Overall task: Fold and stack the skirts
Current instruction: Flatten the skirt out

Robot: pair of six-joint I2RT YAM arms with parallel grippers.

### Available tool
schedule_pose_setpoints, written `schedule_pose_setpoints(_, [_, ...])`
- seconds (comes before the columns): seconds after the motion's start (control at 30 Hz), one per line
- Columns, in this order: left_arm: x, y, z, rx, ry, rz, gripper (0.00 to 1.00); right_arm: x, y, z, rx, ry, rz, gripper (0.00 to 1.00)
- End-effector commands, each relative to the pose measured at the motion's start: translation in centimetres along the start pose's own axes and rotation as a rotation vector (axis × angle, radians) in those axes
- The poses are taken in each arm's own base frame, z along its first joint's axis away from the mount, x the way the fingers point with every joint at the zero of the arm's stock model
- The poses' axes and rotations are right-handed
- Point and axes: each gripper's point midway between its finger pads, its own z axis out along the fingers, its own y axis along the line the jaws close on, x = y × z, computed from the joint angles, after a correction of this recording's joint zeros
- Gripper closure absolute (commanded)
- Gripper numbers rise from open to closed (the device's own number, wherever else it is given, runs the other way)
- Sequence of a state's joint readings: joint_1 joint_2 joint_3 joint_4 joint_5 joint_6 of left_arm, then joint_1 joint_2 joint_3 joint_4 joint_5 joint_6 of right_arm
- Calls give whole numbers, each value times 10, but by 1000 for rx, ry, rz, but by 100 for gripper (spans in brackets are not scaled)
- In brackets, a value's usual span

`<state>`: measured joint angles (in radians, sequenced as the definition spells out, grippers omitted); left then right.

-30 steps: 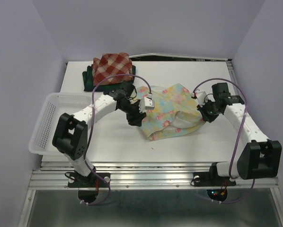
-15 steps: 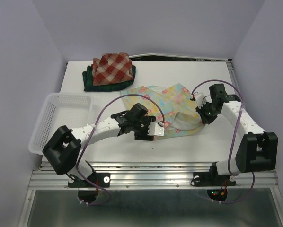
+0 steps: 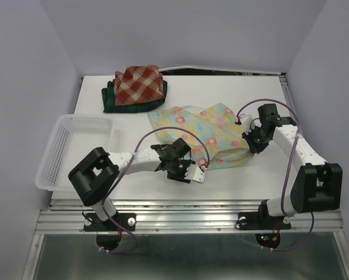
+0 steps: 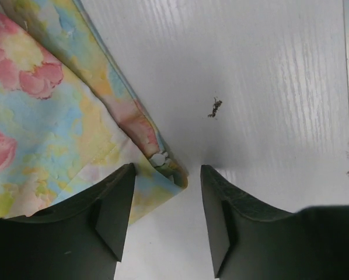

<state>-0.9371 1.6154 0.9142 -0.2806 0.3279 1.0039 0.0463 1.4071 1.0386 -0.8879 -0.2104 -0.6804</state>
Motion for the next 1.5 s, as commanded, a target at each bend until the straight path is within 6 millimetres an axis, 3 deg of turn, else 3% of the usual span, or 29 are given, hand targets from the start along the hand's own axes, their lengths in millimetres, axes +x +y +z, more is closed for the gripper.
schedule_pose_setpoints(0.0, [6,-16,4,65,28,14,52,-7,-8,-7,46,-24,-2,99])
schedule_pose_setpoints(0.07, [8,-10,3,20,36,7,66,-6,-9,-8,54,-22,-7,99])
schedule_pose_setpoints(0.1, [10,-9,1,5,42,3,80,-5,-11,-8,65,-17,-7,99])
schedule_pose_setpoints(0.2, [2,11,-20,-117,26,-27,100,-6,-19,-15,110,-15,-9,99])
schedule_pose_setpoints(0.33, [-16,49,-75,-274,-71,-140,100,-11,-31,-31,194,-32,-12,99])
schedule_pose_setpoints(0.47, [-26,94,-146,-451,-198,-274,100,-22,-49,-51,290,-46,-17,99])
schedule_pose_setpoints(0.5, [-37,104,-172,-508,-251,-289,100,-21,-61,-59,343,-31,-9,99])
schedule_pose_setpoints(0.63, [-59,115,-226,-615,-359,-323,100,-37,-79,-98,448,-55,-45,99])
schedule_pose_setpoints(0.67, [-65,116,-236,-636,-387,-325,100,-47,-83,-116,477,-84,-62,99])
schedule_pose_setpoints(0.8, [-89,122,-297,-751,-522,-364,100,-63,-78,-165,497,-140,-82,99])
schedule_pose_setpoints(0.9, [-93,132,-322,-821,-574,-402,100,-80,-88,-201,579,-194,-76,99])
schedule_pose_setpoints(0.97, [-97,140,-332,-861,-594,-401,100,-87,-97,-203,600,-193,-65,99])
schedule_pose_setpoints(1.17, [-77,197,-325,-957,-552,-479,100,-115,-147,-190,733,-189,-5,99])
schedule_pose_setpoints(1.23, [-73,226,-317,-946,-548,-498,100,-137,-176,-193,811,-206,23,99])
schedule_pose_setpoints(1.27, [-60,246,-303,-931,-524,-524,100,-147,-186,-197,842,-217,33,99])
schedule_pose_setpoints(1.3, [-58,258,-304,-936,-530,-529,100,-159,-197,-204,880,-244,47,99])
schedule_pose_setpoints(1.33, [-68,275,-324,-968,-570,-506,100,-164,-217,-191,901,-211,72,99])
schedule_pose_setpoints(1.37, [-59,295,-306,-945,-552,-524,100,-185,-232,-228,977,-299,106,99])
schedule_pose_setpoints(1.4, [-71,314,-338,-1003,-599,-494,100,-195,-250,-213,1000,-279,129,99])
schedule_pose_setpoints(1.47, [-77,337,-351,-1031,-636,-490,100,-212,-273,-237,1089,-327,154,99])
